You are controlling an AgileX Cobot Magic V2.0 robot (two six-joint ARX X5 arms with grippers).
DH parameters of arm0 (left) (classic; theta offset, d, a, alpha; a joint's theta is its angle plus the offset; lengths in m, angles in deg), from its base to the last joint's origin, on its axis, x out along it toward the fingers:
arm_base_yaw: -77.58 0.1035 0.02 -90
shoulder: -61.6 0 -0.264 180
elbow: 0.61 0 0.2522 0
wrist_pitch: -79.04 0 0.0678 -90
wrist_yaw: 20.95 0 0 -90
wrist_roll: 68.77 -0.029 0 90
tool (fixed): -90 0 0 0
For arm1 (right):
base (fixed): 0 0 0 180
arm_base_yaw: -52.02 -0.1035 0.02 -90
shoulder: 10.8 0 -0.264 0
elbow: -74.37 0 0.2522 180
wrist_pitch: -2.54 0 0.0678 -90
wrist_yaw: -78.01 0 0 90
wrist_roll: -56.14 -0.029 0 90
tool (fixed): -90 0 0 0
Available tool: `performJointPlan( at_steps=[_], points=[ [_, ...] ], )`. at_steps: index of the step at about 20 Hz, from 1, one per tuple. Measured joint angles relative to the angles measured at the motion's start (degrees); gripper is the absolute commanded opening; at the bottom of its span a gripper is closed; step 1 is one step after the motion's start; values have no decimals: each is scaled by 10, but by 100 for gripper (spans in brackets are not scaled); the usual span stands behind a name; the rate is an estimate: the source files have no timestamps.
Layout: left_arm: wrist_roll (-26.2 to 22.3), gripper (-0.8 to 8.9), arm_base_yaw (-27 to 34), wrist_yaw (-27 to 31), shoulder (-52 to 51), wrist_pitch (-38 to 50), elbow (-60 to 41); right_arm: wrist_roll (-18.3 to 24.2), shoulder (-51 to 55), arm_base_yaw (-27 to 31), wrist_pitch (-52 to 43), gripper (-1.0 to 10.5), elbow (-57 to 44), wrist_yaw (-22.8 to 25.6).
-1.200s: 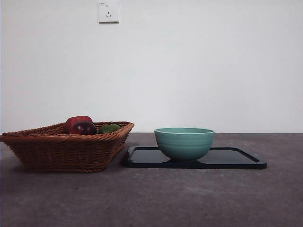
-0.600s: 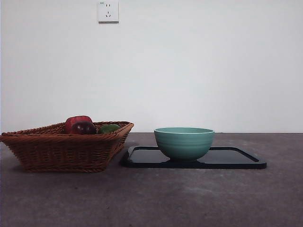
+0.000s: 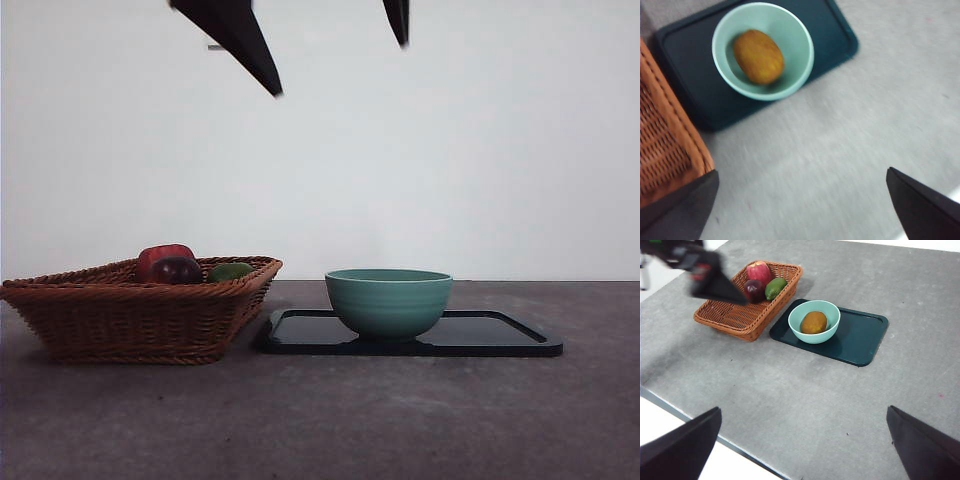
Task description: Pick up the wifruite, put it on the bowl, pick up the plate, put it on desk
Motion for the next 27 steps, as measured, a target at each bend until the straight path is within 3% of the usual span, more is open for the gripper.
performJointPlan(
  at_steps=[13,27],
  points=[
    [-43,625,70,0,302,-12,273,0,0,0,0,561,0,0],
    [-61,619,79,0,386,23,287,0,0,0,0,561,0,0]
  ],
)
